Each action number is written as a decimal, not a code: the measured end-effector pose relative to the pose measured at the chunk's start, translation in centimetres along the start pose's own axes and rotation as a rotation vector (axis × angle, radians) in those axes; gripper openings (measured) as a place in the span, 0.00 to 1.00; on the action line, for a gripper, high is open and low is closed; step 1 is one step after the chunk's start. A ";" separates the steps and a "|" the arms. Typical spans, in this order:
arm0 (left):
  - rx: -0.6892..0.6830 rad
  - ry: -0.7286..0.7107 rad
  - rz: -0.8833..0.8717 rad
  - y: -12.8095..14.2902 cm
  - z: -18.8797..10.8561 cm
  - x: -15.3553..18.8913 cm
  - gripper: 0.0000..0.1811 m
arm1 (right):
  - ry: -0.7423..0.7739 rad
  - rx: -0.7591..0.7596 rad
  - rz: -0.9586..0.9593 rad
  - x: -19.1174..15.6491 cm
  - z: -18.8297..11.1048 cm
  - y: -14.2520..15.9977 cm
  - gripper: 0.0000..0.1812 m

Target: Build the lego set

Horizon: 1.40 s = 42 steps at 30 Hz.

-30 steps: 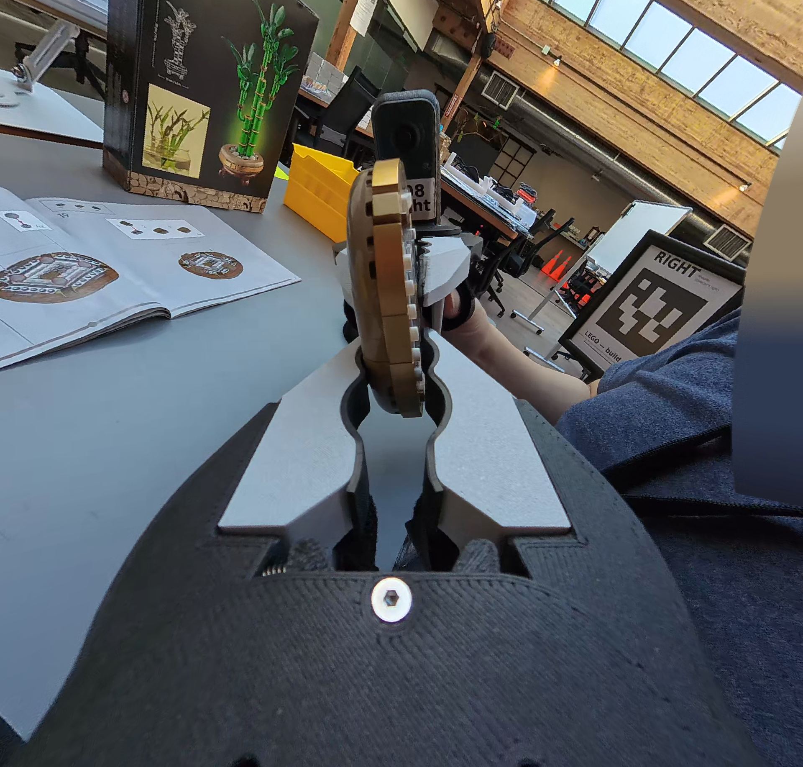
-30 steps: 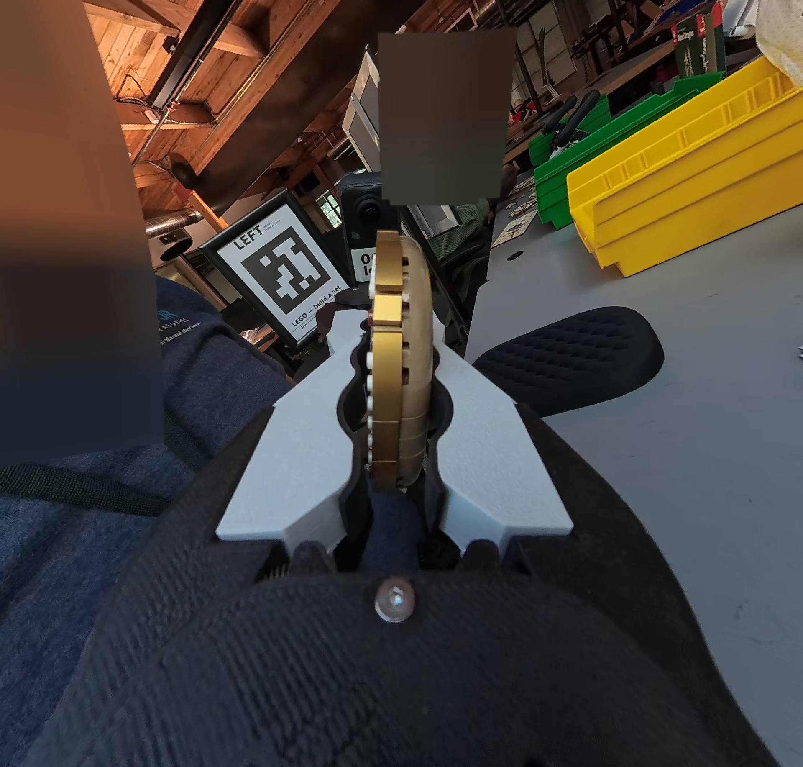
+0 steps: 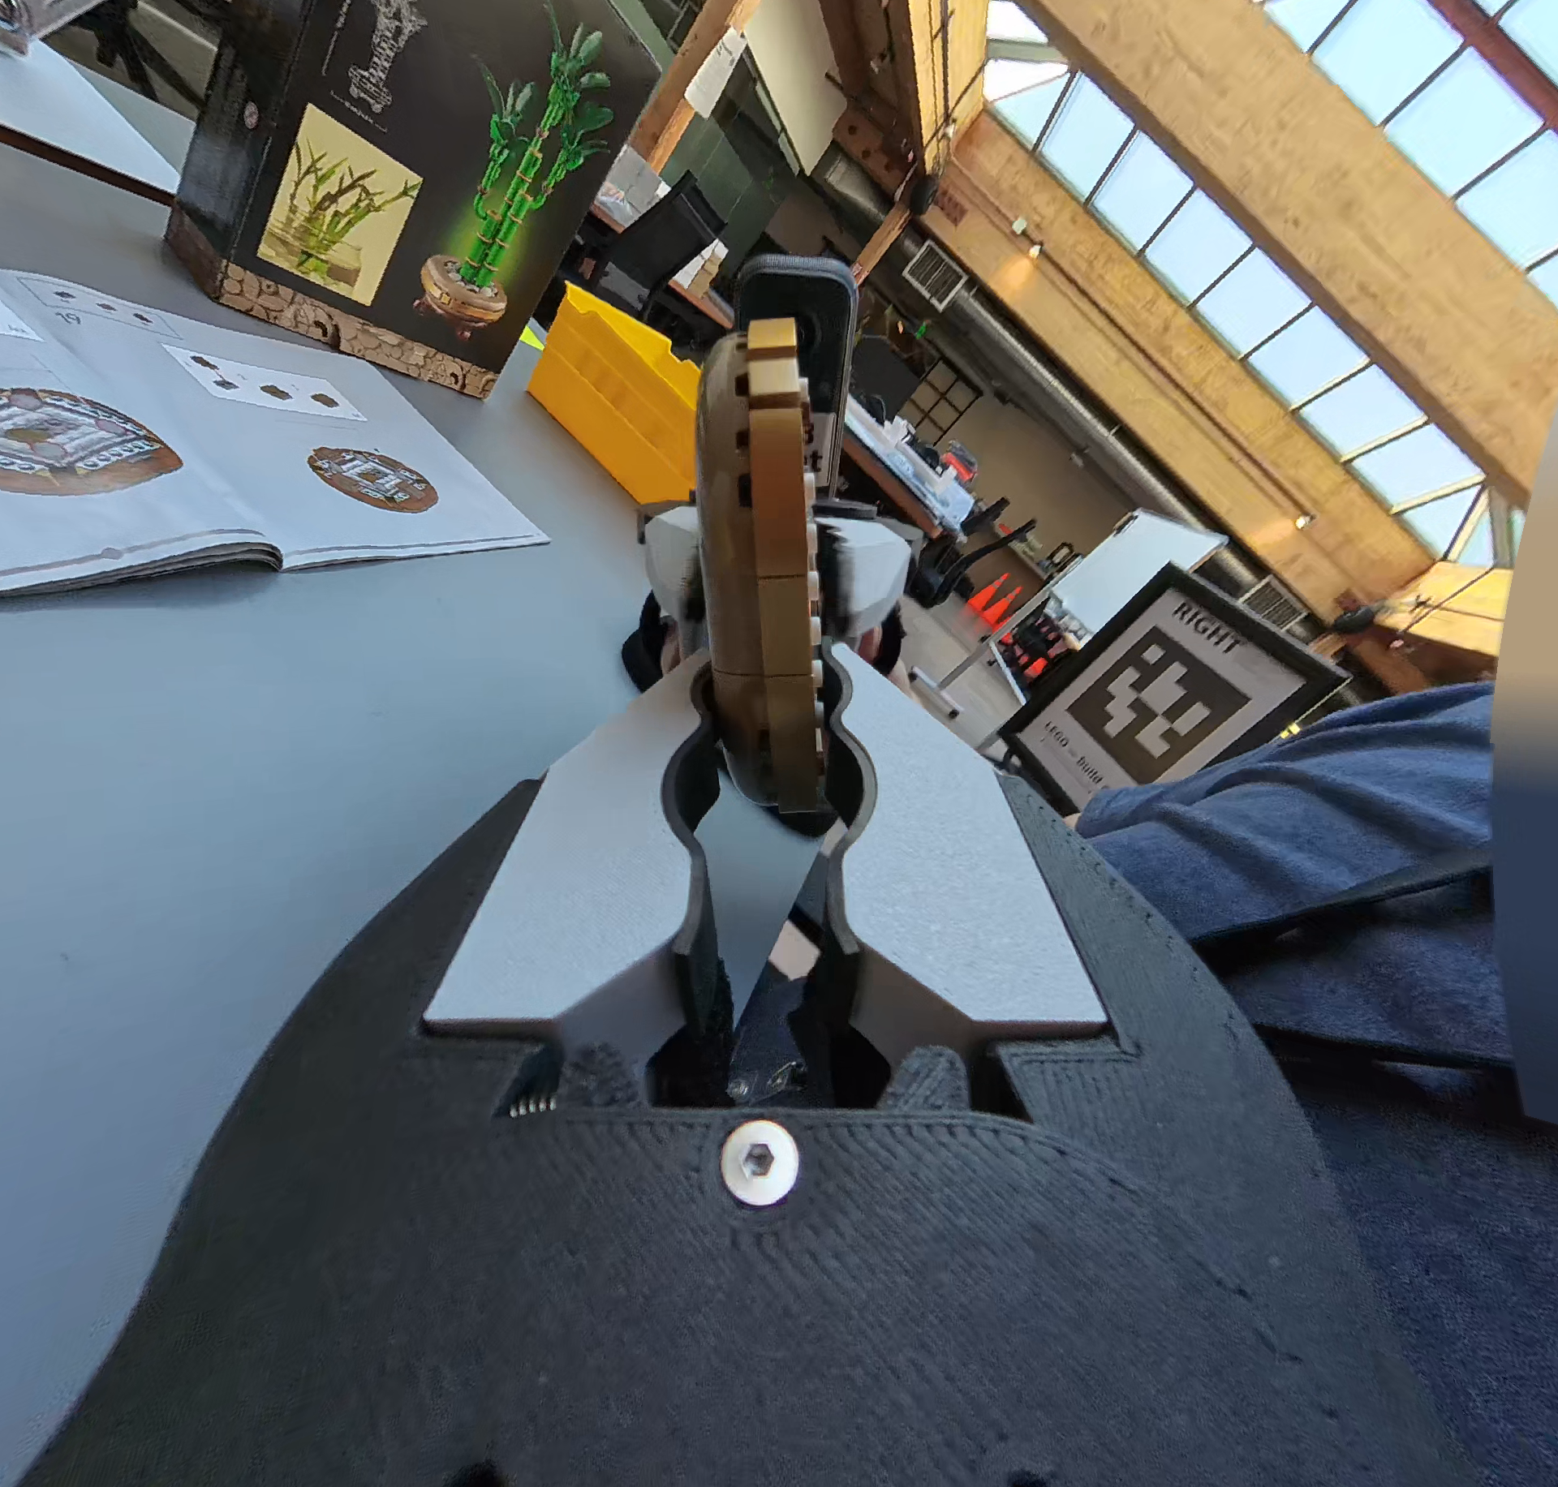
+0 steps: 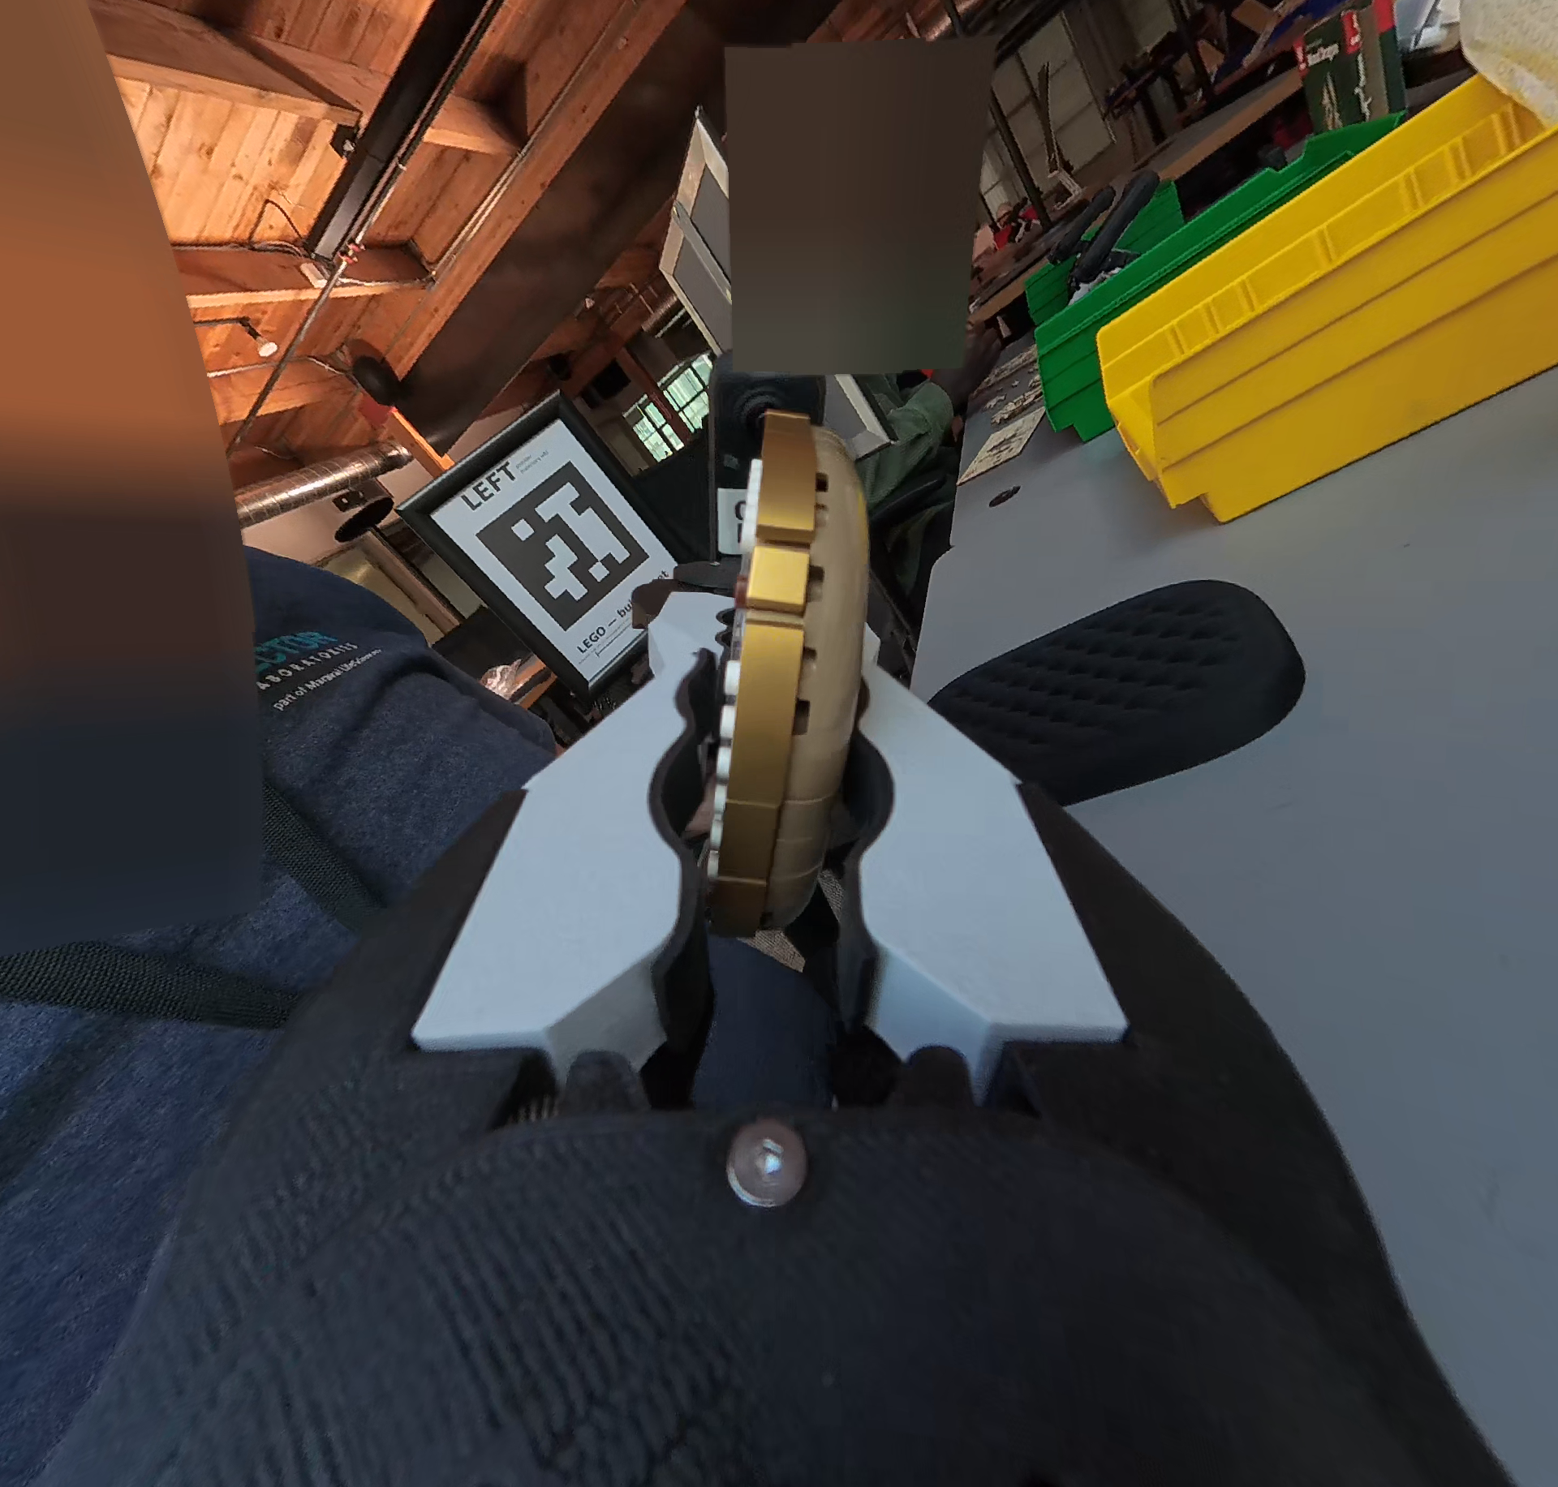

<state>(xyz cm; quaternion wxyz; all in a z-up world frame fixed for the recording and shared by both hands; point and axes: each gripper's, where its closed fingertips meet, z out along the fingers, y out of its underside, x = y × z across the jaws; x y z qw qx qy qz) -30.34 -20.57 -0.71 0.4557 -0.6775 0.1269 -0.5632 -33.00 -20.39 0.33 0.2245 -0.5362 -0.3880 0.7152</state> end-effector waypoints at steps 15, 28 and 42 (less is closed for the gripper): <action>-0.017 0.092 -0.430 1.0 -0.1 -3.1 0.16 | 0.057 0.080 0.484 3.8 -2.3 1.9 0.11; -0.005 0.018 -0.507 1.5 -0.1 -5.2 0.10 | 0.125 0.101 0.548 5.1 -2.3 3.0 0.11; -0.007 0.025 -0.441 1.6 0.1 -5.3 0.10 | 0.161 0.089 0.491 5.2 -2.4 3.1 0.11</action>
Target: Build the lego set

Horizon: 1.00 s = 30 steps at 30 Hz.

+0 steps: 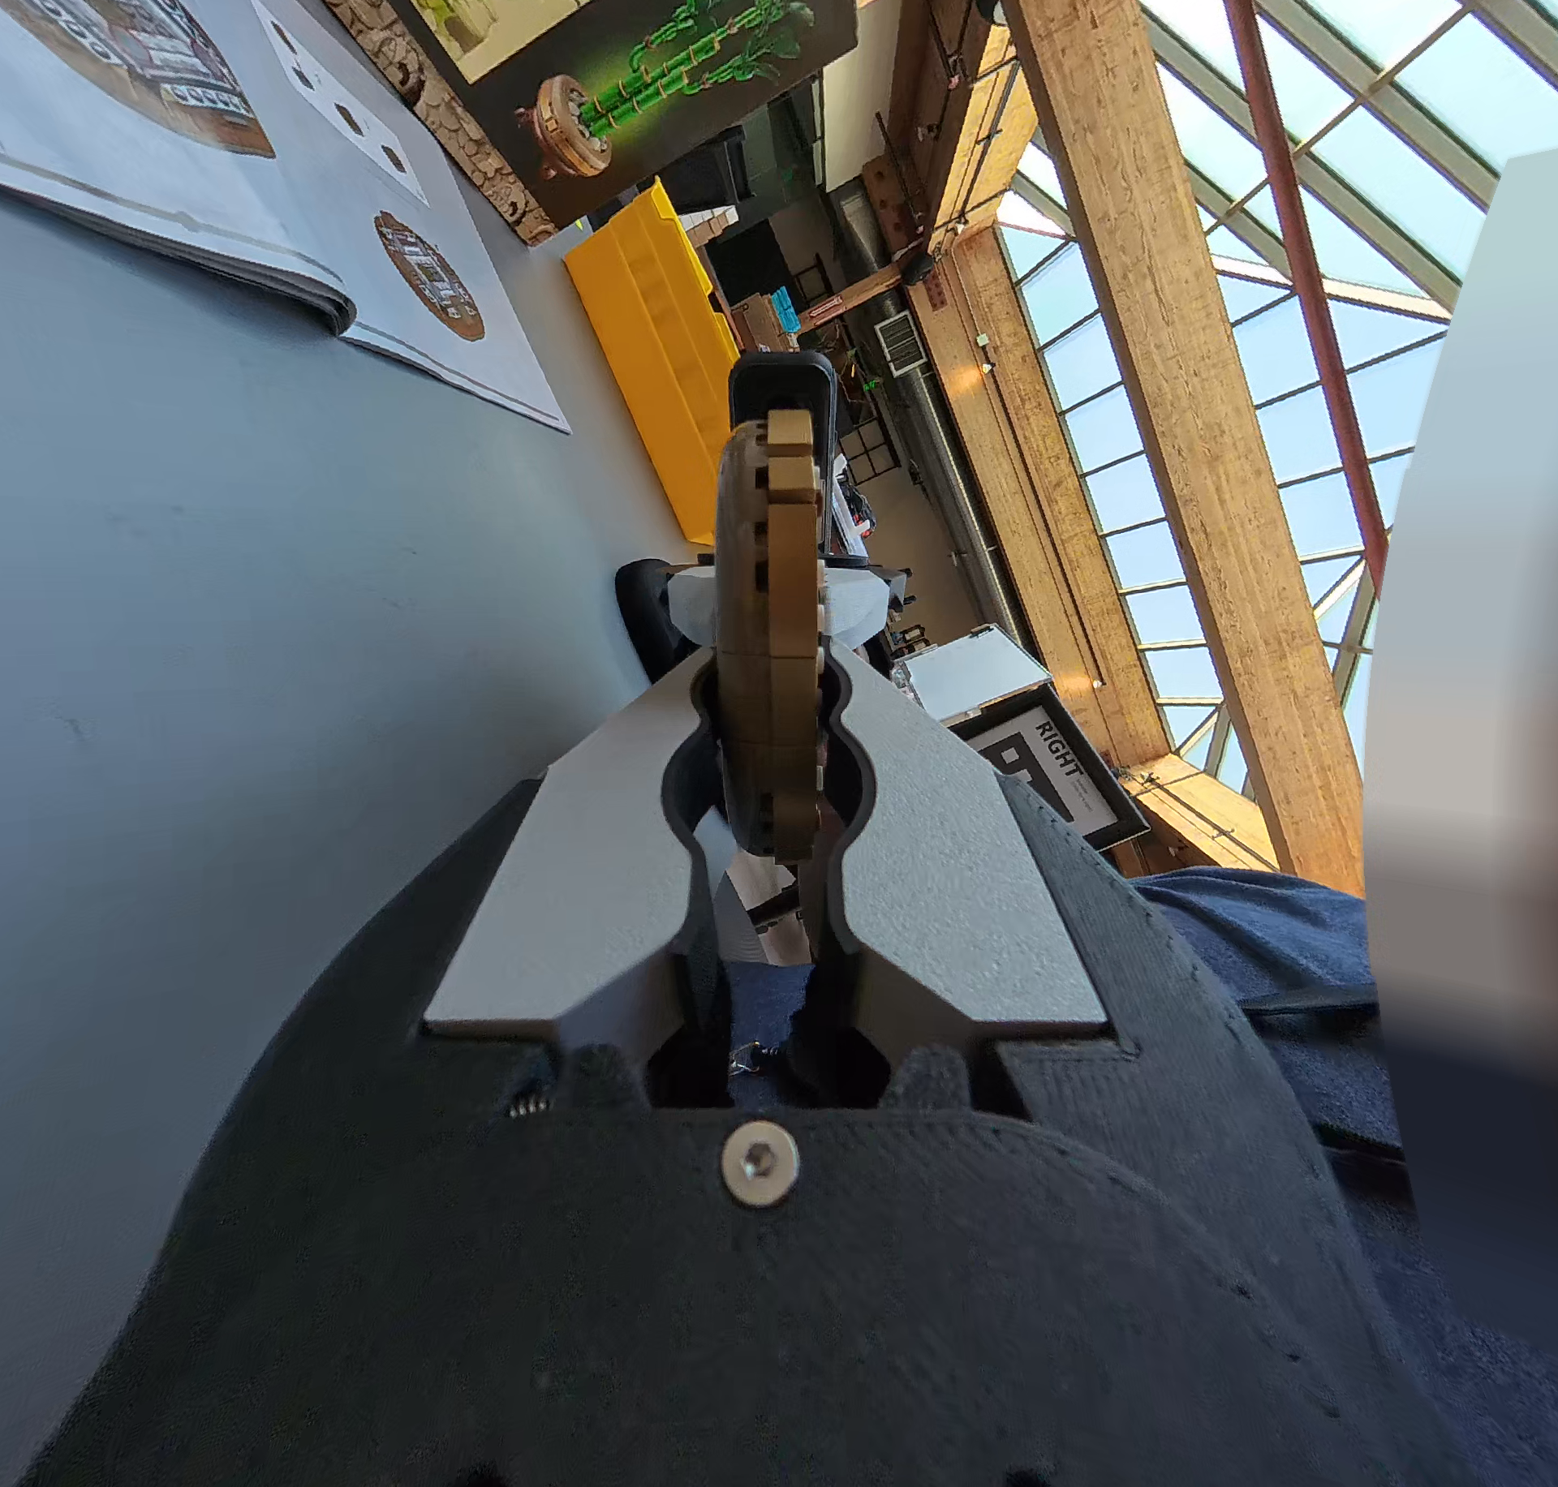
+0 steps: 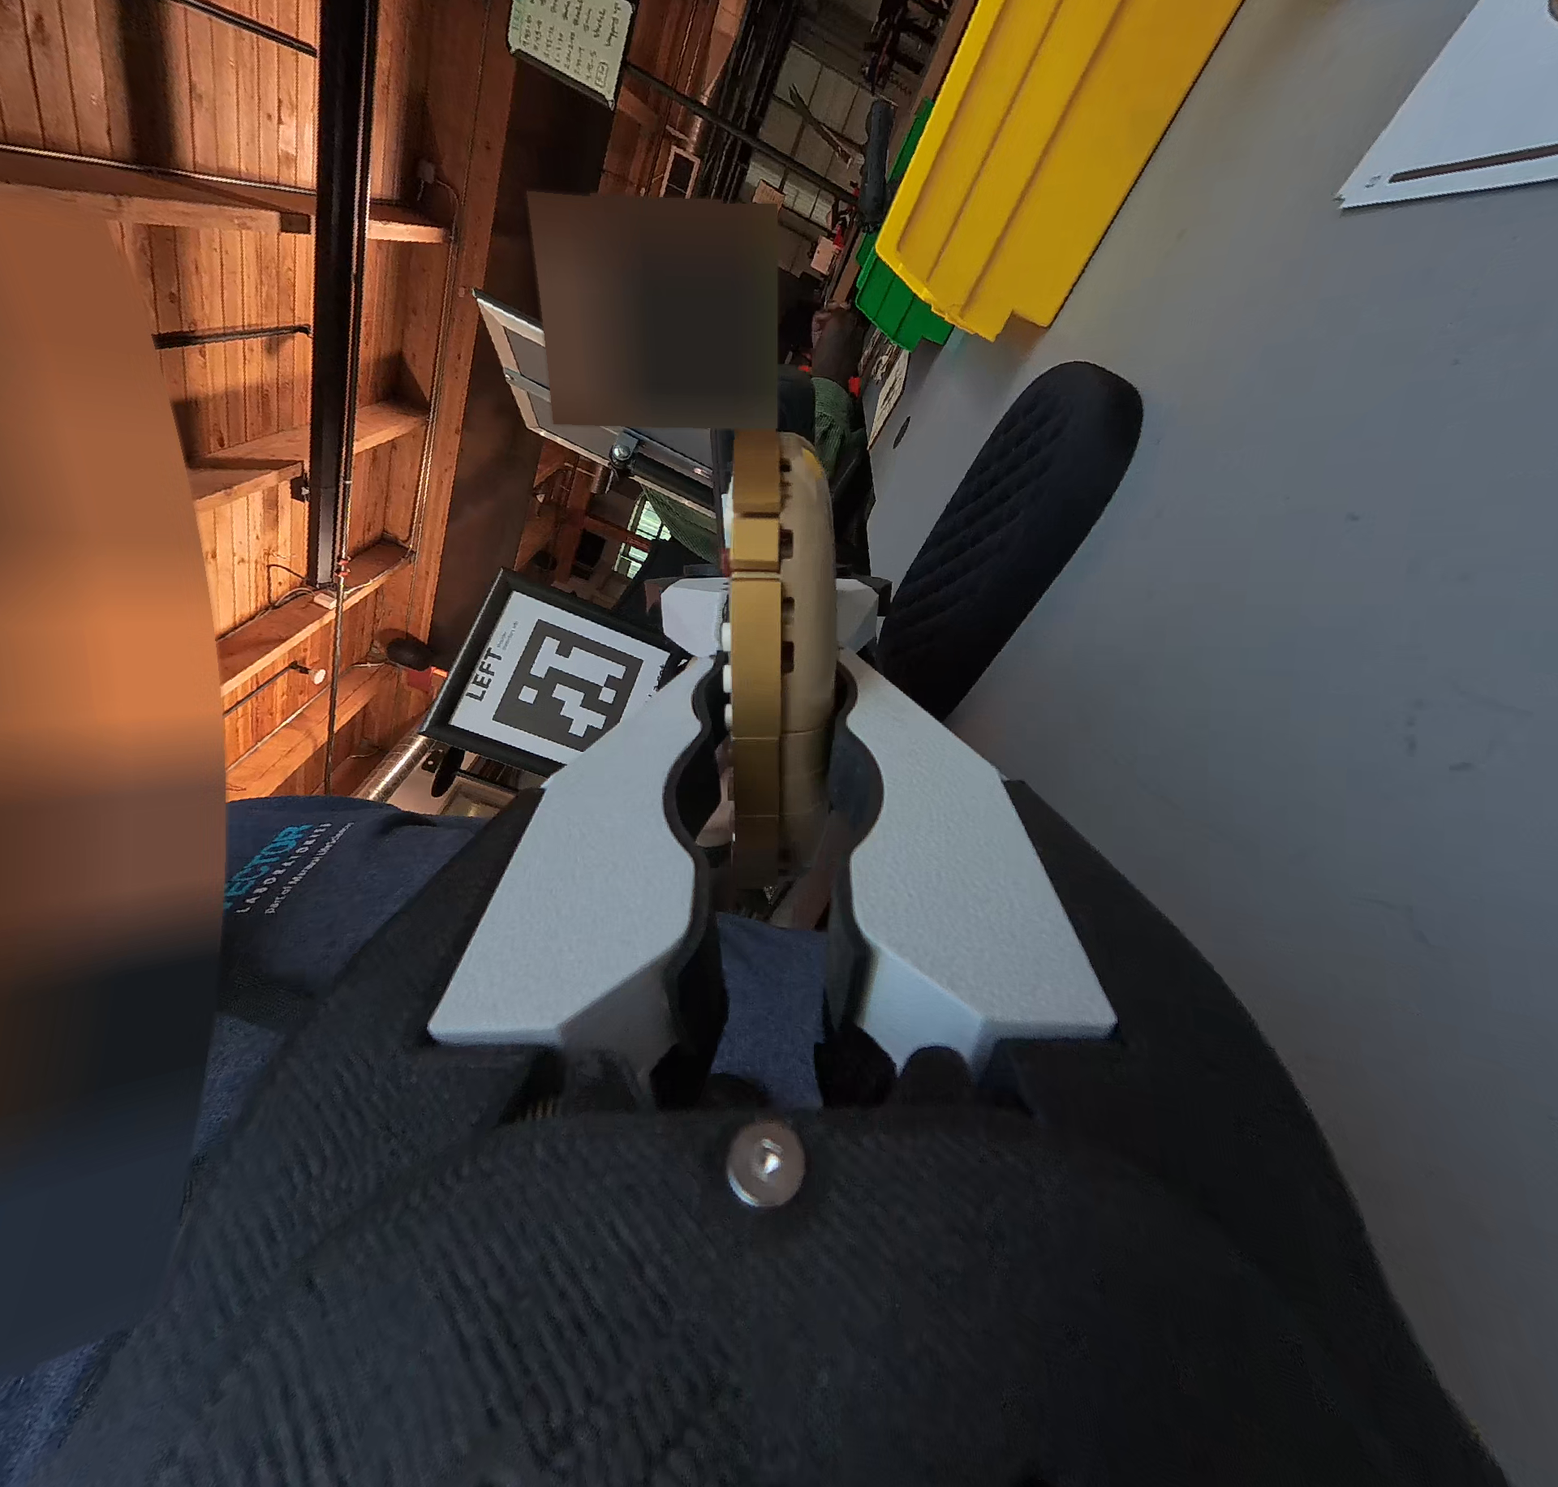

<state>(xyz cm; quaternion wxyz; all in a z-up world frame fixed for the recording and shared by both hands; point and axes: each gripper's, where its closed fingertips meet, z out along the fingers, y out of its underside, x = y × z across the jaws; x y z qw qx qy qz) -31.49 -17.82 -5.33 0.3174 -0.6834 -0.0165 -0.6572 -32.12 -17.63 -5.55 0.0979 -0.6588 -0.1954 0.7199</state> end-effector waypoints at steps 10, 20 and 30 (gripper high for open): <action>-0.011 -0.006 0.154 -0.2 -0.2 1.8 0.10 | -0.050 0.013 -0.163 -1.9 0.2 -0.1 0.11; 0.032 0.064 0.132 -0.2 -0.1 2.5 0.15 | -0.074 0.059 -0.133 -2.1 0.4 -0.5 0.12; 0.044 0.109 -0.016 0.6 0.5 1.8 0.12 | -0.051 0.029 -0.114 -1.6 0.3 -0.2 0.11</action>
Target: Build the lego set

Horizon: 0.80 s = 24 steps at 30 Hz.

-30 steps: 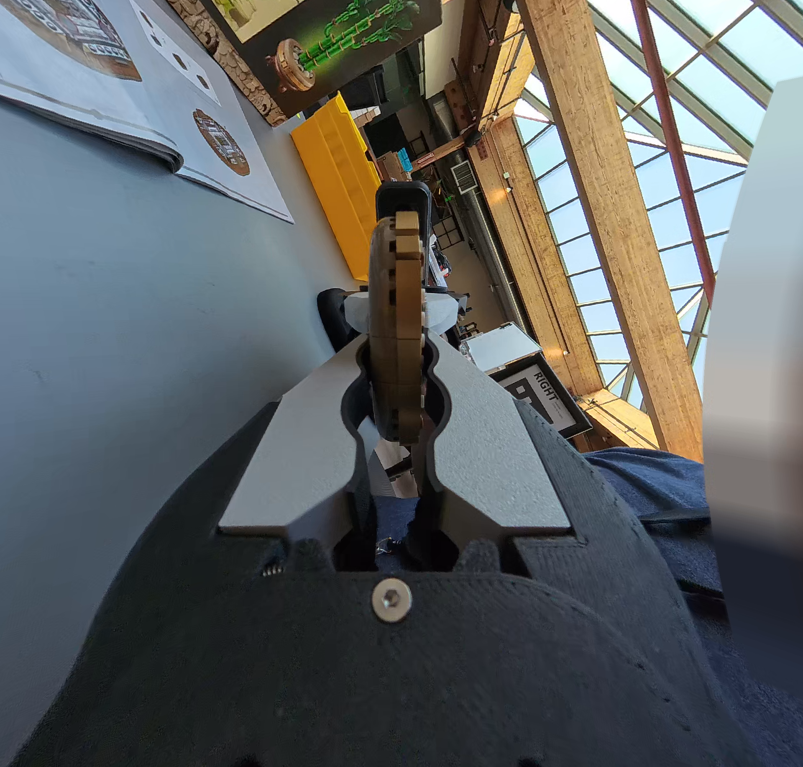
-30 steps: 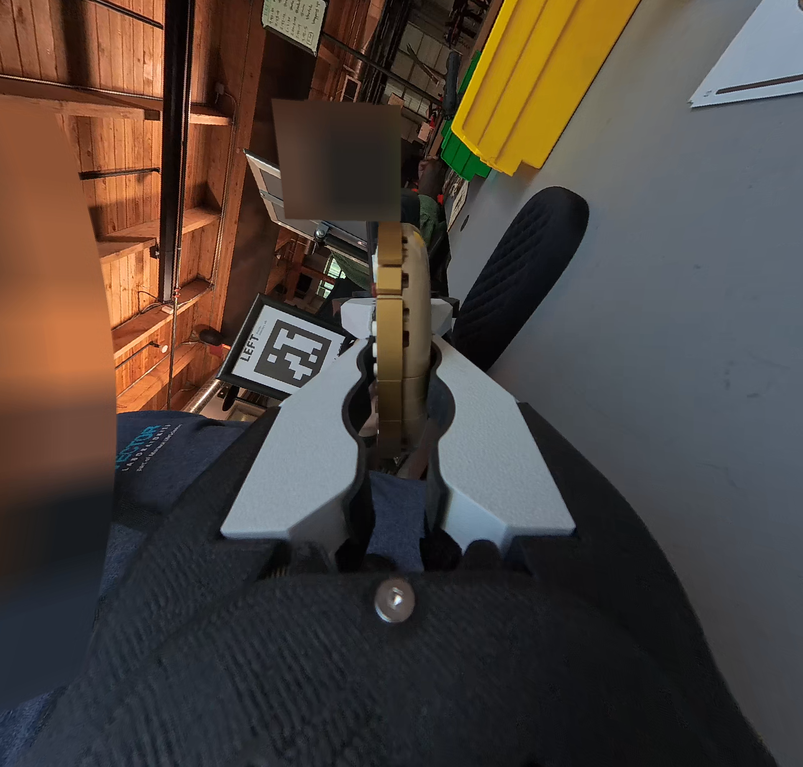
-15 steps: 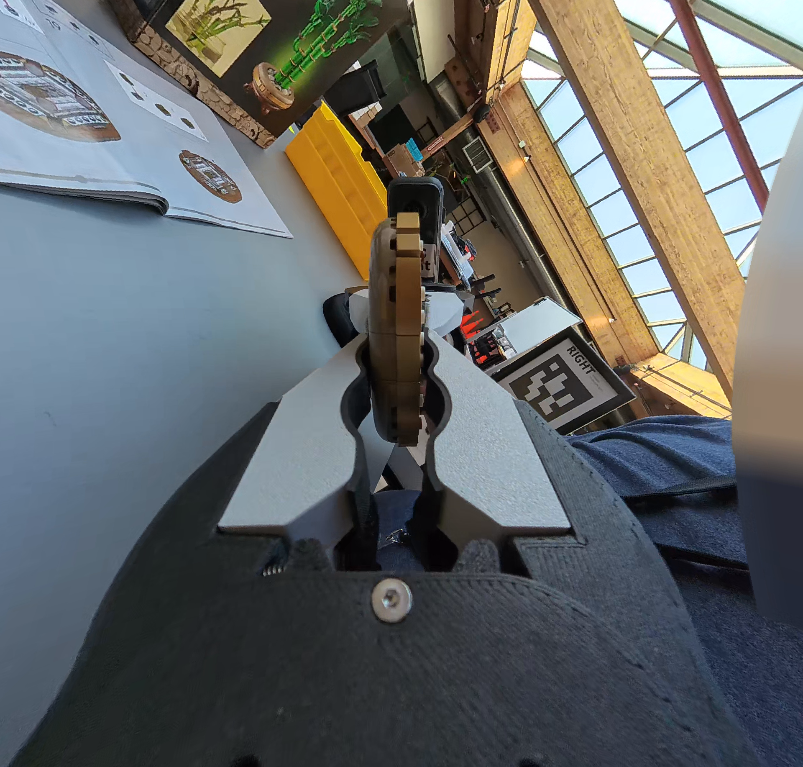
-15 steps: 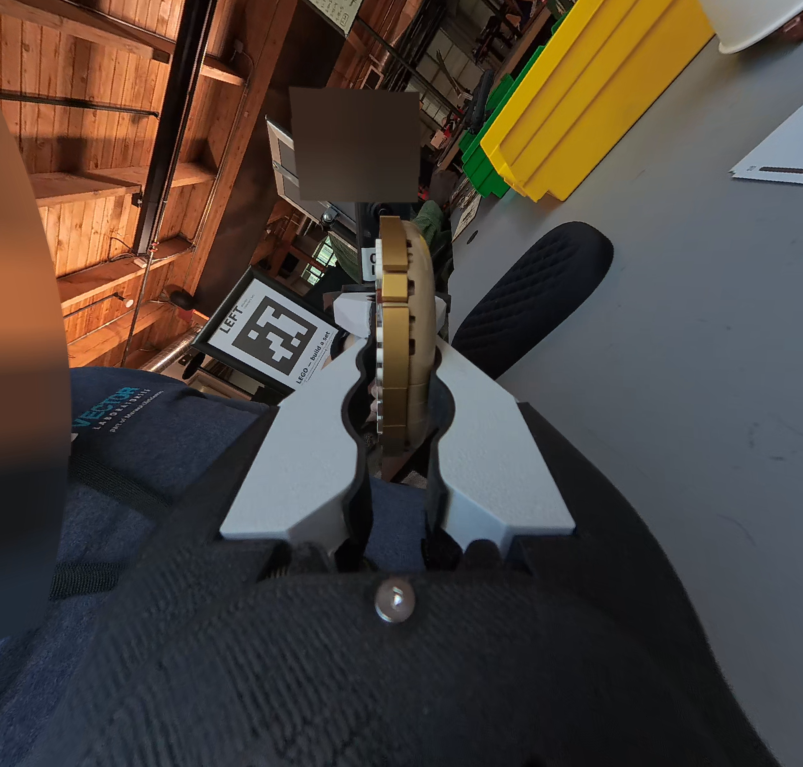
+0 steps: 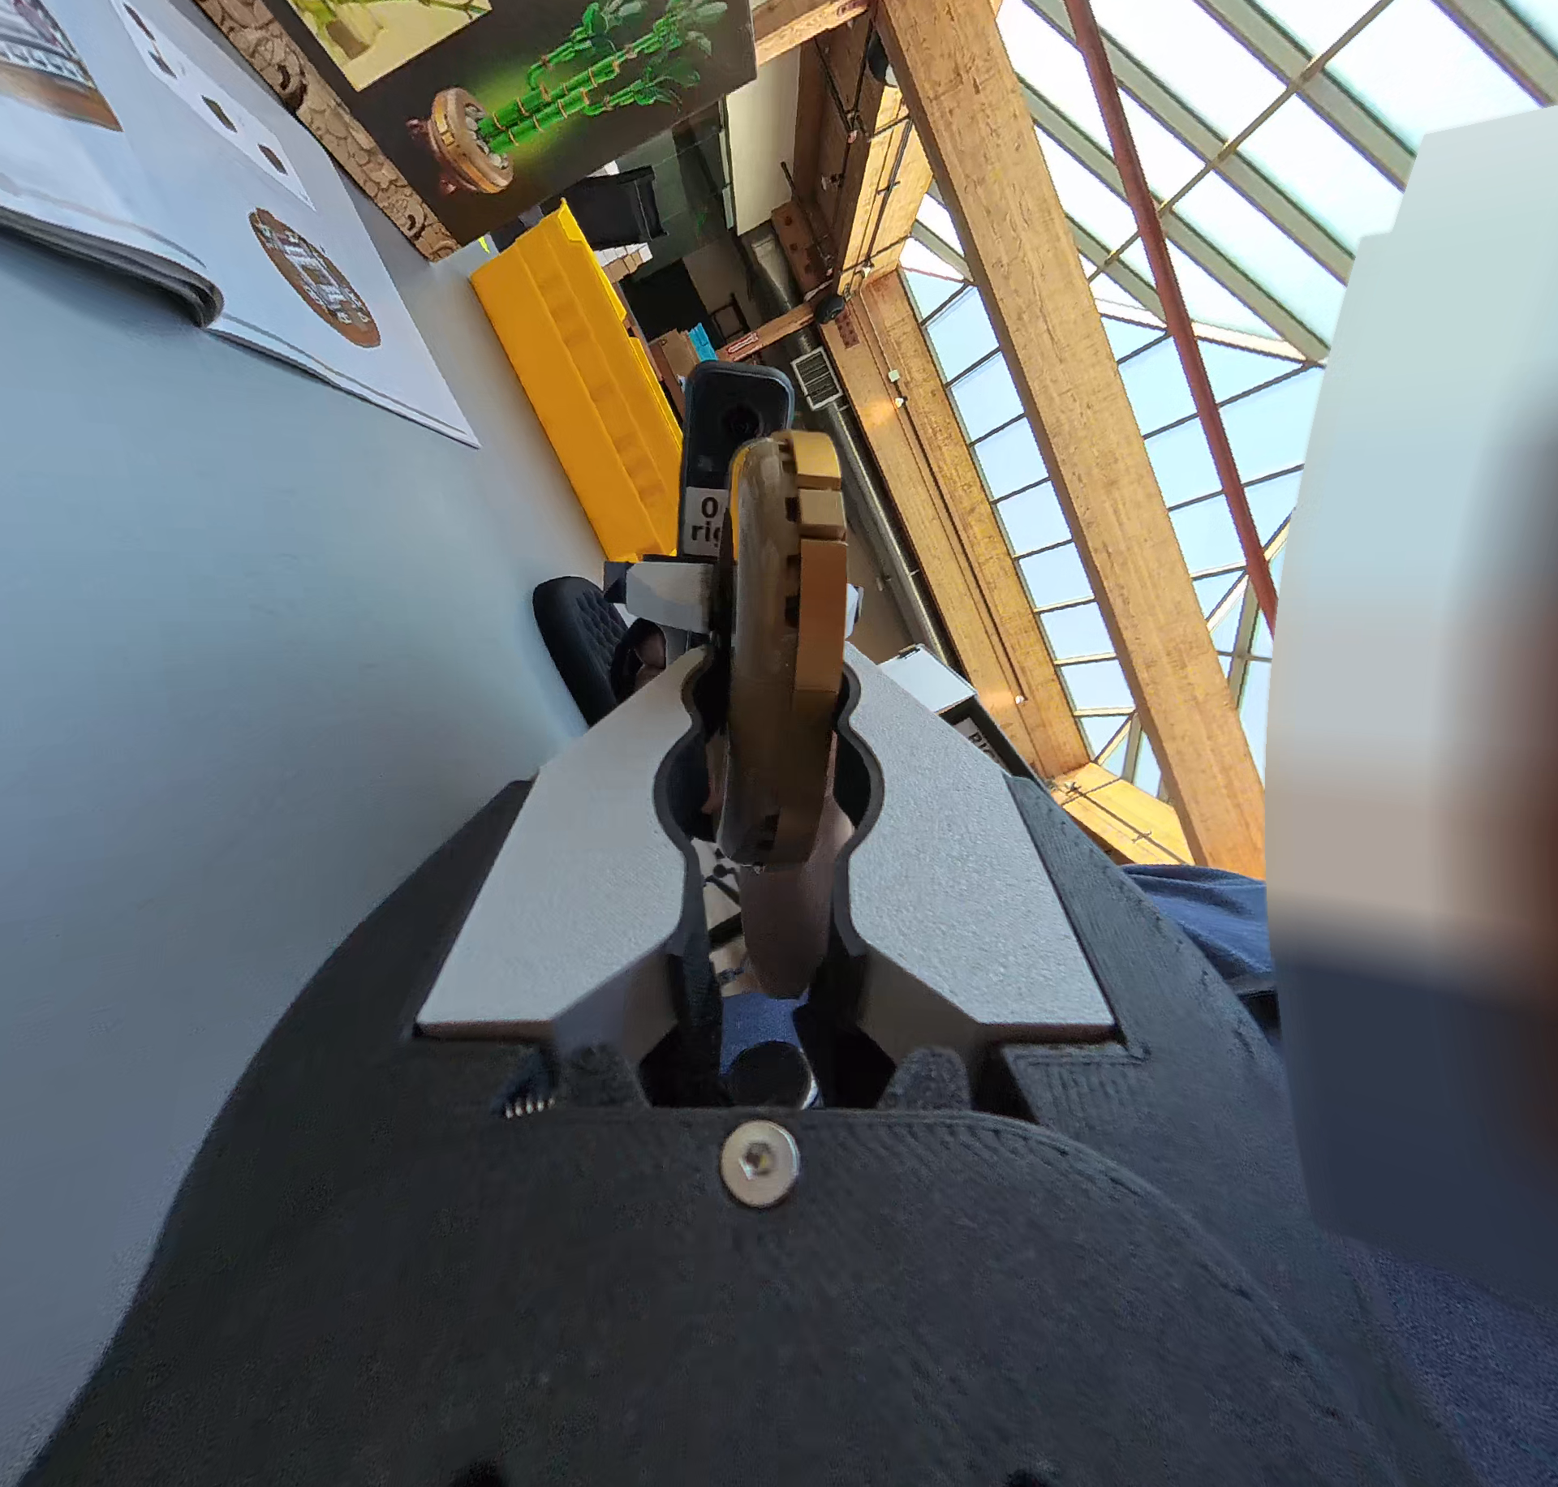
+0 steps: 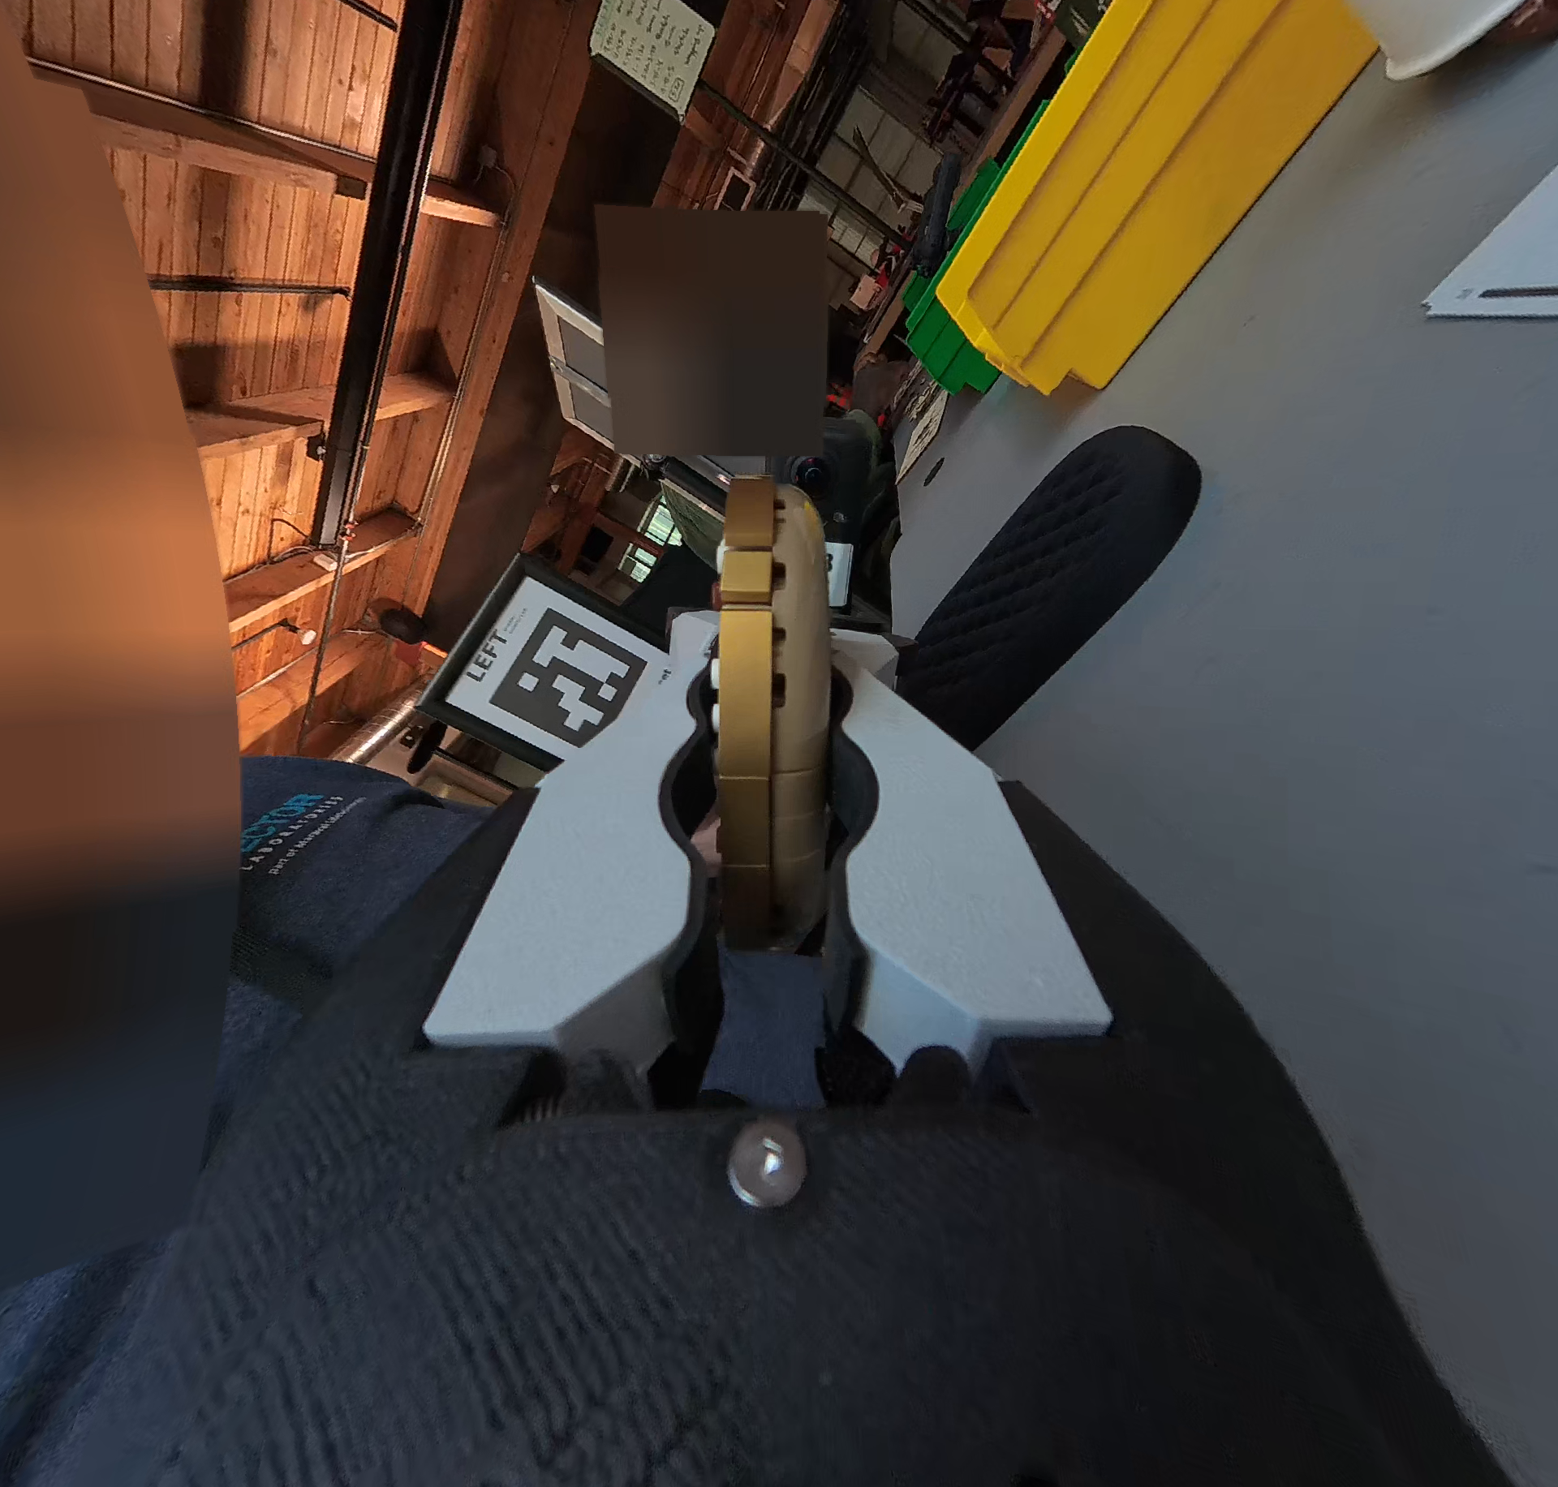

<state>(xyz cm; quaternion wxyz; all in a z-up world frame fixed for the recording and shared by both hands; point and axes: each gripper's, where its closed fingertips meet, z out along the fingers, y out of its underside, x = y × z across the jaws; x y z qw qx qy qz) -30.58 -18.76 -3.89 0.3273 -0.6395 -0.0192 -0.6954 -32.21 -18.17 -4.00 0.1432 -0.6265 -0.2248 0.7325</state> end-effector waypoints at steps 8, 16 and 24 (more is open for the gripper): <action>0.057 0.005 -0.175 -0.2 -0.5 -1.5 0.12 | -0.028 0.007 0.130 1.0 -0.2 0.6 0.14; 0.097 -0.016 -0.242 -0.4 -0.5 -2.2 0.11 | 0.052 -0.045 0.046 1.6 0.1 0.9 0.15; 0.090 -0.022 -0.237 -0.1 -0.2 -2.3 0.21 | 0.130 -0.113 -0.061 2.3 -0.4 1.4 0.11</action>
